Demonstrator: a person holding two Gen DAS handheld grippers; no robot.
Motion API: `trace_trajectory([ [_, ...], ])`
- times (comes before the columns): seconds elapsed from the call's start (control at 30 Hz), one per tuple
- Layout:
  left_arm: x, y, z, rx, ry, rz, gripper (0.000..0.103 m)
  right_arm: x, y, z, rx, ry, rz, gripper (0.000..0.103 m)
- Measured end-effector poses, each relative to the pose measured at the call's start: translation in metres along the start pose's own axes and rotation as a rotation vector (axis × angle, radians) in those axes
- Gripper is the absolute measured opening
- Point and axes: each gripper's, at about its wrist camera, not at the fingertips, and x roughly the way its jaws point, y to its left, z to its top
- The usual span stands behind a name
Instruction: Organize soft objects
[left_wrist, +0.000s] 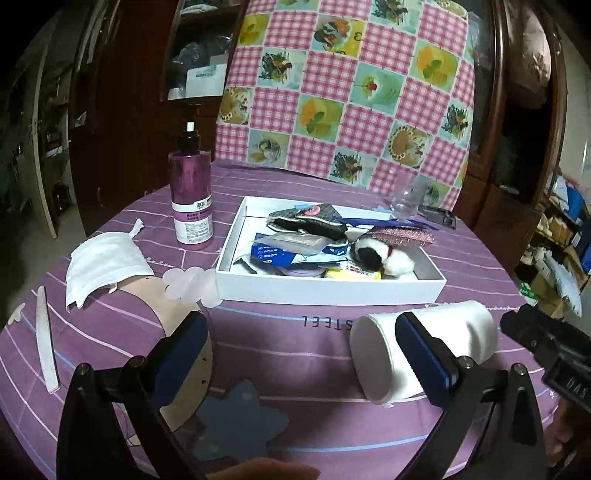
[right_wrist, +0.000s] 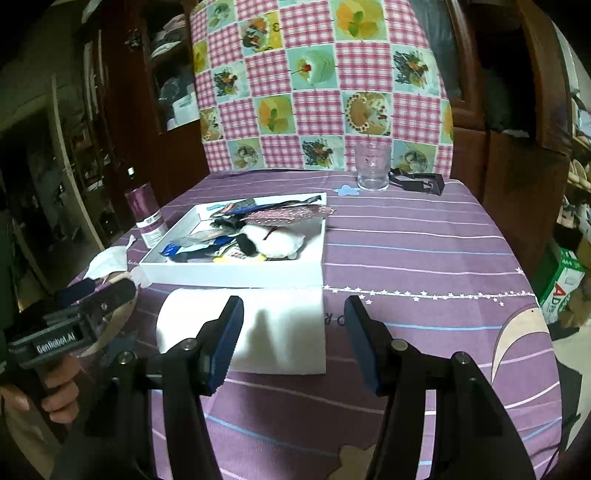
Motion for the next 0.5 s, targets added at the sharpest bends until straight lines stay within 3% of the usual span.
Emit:
trace_trajectory([
  [0.5, 0.002, -0.018, -0.007, 0.087, 0.012, -0.006, 0.103, -0.002, -0.002, -0.01, -0.011, 0.001, -0.029, 0.058],
])
